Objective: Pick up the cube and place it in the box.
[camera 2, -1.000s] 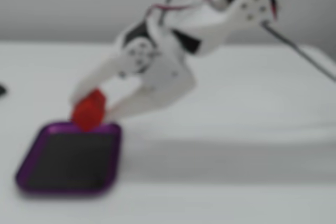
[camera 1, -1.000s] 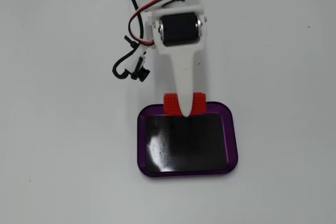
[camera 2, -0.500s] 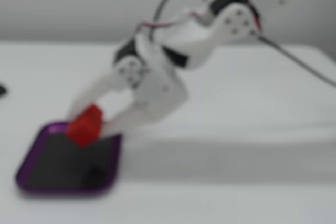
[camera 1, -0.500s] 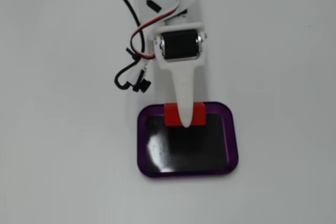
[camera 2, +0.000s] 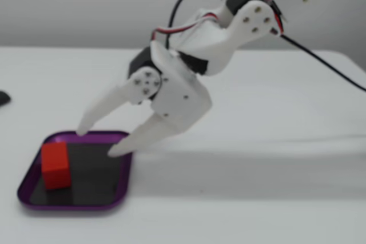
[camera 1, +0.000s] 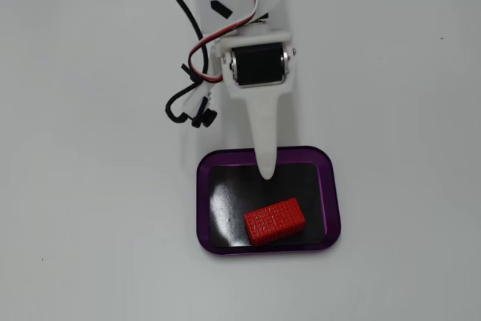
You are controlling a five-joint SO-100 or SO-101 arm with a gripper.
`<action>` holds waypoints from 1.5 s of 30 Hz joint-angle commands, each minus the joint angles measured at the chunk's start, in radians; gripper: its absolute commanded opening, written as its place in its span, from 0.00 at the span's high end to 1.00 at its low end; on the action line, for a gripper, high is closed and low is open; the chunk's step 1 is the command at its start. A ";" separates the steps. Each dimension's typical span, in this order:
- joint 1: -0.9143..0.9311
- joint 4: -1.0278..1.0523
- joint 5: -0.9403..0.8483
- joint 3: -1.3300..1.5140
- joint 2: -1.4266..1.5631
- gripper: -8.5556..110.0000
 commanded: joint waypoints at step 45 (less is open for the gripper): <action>-0.026 0.417 0.239 1.120 1.836 0.82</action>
